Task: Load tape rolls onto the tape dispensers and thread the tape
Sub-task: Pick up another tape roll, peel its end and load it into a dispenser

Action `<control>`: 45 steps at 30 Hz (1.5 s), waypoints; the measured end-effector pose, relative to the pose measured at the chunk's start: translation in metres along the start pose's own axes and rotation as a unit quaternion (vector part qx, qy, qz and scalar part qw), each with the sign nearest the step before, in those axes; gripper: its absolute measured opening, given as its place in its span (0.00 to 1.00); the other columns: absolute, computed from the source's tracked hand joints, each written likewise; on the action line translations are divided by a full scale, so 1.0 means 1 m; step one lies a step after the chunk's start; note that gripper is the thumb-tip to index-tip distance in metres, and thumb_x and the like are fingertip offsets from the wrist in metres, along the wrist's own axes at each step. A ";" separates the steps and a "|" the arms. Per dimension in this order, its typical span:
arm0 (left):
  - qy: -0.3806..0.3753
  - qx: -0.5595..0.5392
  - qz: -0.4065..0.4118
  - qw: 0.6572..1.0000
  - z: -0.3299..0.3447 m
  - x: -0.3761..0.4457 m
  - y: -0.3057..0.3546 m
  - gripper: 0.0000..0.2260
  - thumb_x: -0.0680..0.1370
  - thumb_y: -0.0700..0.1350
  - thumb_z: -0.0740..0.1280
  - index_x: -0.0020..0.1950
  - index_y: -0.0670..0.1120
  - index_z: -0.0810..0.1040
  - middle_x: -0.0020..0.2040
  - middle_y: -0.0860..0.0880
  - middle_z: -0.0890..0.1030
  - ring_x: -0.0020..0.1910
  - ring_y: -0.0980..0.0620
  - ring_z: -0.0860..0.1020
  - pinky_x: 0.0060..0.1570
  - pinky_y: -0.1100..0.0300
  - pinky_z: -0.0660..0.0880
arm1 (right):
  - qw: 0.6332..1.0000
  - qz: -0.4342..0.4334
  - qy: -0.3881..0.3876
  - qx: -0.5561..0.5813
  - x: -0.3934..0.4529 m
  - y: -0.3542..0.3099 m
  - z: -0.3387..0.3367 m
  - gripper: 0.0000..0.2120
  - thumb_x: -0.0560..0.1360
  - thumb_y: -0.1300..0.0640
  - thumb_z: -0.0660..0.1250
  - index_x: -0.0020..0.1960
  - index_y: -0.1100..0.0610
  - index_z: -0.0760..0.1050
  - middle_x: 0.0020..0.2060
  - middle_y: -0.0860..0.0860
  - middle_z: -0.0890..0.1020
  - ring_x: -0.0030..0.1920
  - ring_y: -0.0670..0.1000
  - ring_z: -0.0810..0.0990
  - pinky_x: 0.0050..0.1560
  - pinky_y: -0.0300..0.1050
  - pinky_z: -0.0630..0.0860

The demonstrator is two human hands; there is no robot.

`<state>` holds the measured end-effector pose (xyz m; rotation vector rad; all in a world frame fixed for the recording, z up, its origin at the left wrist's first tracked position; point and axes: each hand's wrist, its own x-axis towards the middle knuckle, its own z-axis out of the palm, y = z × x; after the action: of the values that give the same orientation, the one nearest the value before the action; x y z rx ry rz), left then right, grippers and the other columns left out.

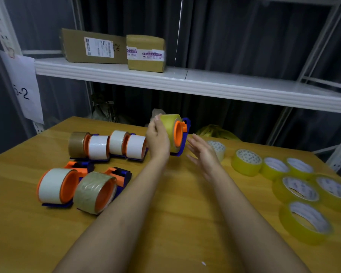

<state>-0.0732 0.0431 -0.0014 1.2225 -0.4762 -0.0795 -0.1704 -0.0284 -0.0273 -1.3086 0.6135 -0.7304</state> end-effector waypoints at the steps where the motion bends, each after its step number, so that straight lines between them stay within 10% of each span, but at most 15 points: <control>1: -0.010 0.012 -0.003 1.000 0.003 0.002 -0.009 0.15 0.84 0.49 0.53 0.58 0.45 0.77 0.44 0.52 0.78 0.44 0.58 0.76 0.42 0.67 0.71 | 1.000 0.003 0.010 -0.014 0.002 0.004 -0.002 0.22 0.81 0.57 0.61 0.74 0.56 0.64 0.69 0.54 0.73 0.70 0.53 0.70 0.67 0.52 0.69; 7: -0.037 0.066 -0.028 0.997 0.014 0.013 -0.059 0.16 0.84 0.45 0.53 0.71 0.45 0.69 0.69 0.48 0.72 0.69 0.53 0.67 0.53 0.77 0.61 | 0.994 0.028 0.035 -0.099 0.017 0.025 -0.018 0.15 0.80 0.57 0.62 0.67 0.53 0.72 0.64 0.53 0.77 0.64 0.52 0.75 0.56 0.46 0.74; 25: -0.193 0.244 -0.140 0.940 0.022 0.065 -0.064 0.20 0.85 0.47 0.47 0.77 0.47 0.58 0.77 0.46 0.60 0.74 0.47 0.60 0.70 0.57 0.57 | 0.985 0.071 0.042 -0.149 0.040 0.042 -0.014 0.08 0.78 0.60 0.64 0.50 0.49 0.77 0.46 0.47 0.80 0.46 0.45 0.77 0.51 0.43 0.76; 31: -0.216 0.306 -0.120 0.919 0.016 0.056 -0.051 0.24 0.82 0.40 0.52 0.78 0.48 0.53 0.75 0.43 0.62 0.61 0.45 0.72 0.51 0.58 0.70 | 0.985 0.056 0.045 -0.154 0.032 0.028 -0.012 0.10 0.79 0.61 0.60 0.54 0.52 0.78 0.44 0.47 0.80 0.45 0.46 0.76 0.46 0.43 0.74; 38: -0.157 0.685 0.115 0.702 -0.030 0.059 -0.034 0.16 0.79 0.43 0.60 0.67 0.42 0.70 0.65 0.40 0.71 0.65 0.40 0.66 0.59 0.51 0.66 | 0.983 0.035 0.020 -0.181 0.024 0.022 0.002 0.11 0.80 0.62 0.59 0.48 0.50 0.77 0.46 0.49 0.81 0.47 0.49 0.77 0.47 0.45 0.76; 45: -0.150 0.743 0.062 0.649 -0.060 0.053 -0.038 0.23 0.78 0.52 0.65 0.69 0.43 0.66 0.67 0.39 0.67 0.66 0.40 0.65 0.59 0.53 0.69 | 0.982 0.041 -0.001 -0.186 0.002 0.018 0.015 0.11 0.81 0.62 0.58 0.57 0.54 0.78 0.47 0.49 0.82 0.47 0.47 0.78 0.45 0.41 0.76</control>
<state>0.0057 0.0662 -0.0353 2.8381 -0.9822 0.3155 -0.1555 -0.0188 -0.0428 -1.6152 0.8247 -0.5633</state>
